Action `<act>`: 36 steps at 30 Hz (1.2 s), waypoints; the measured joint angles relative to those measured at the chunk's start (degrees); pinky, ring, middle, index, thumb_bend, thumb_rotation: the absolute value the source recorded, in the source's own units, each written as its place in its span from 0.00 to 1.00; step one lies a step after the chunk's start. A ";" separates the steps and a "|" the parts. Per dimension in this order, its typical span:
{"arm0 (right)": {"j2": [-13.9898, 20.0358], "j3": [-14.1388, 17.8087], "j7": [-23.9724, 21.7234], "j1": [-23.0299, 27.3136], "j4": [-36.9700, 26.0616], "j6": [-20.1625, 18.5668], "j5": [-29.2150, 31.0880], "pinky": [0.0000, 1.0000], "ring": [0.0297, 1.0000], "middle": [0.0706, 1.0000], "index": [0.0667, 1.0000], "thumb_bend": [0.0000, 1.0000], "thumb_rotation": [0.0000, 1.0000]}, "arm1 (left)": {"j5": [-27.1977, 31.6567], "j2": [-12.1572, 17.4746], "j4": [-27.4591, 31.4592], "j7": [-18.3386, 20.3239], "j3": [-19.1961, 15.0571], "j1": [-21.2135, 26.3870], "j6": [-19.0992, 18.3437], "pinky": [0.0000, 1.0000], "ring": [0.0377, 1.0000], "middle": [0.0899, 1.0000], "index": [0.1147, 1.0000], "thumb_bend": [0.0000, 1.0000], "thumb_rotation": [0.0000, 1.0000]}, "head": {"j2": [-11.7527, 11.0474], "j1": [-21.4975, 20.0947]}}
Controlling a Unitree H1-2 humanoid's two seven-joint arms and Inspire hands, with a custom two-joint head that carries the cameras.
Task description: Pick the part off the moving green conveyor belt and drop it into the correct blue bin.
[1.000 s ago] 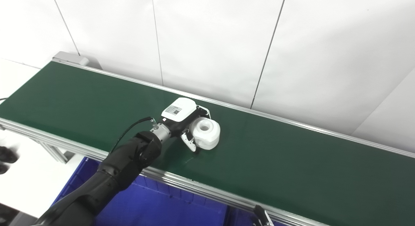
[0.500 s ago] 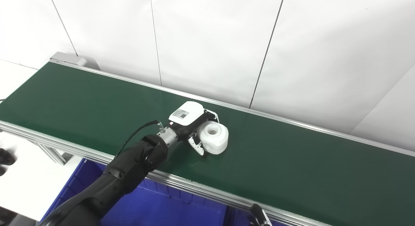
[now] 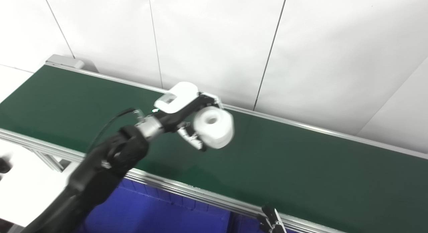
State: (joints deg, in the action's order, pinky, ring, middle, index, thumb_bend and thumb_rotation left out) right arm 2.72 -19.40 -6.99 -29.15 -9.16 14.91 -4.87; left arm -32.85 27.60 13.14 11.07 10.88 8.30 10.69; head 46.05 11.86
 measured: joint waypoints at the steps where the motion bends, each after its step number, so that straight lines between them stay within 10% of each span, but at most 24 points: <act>1: 0.10 -0.01 -0.10 -0.26 -1.03 -0.66 0.01 0.94 0.93 0.96 0.98 0.88 1.00 | 0.02 0.24 1.77 0.67 -0.53 -1.39 -0.31 0.38 0.44 0.44 0.42 0.52 0.00 | 1.13 1.13; 18: 4.20 2.50 -1.62 -0.24 -9.39 -8.16 3.97 0.91 0.89 0.93 0.95 0.85 0.98 | -1.81 -0.74 17.69 7.31 -4.36 -23.52 -4.50 0.36 0.43 0.43 0.42 0.52 0.00 | 6.95 9.93; 36: 4.92 2.66 -2.77 0.05 -9.70 -9.37 5.26 0.91 0.90 0.93 0.95 0.85 0.97 | -9.32 0.03 7.99 5.86 -1.79 -31.11 2.57 0.39 0.44 0.44 0.43 0.52 0.00 | 7.12 9.49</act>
State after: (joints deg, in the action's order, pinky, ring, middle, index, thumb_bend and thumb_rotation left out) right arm 7.64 -16.75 -9.77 -29.10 -18.85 5.54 0.39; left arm -42.17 27.63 21.13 16.93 9.08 -22.81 13.25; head 53.17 21.36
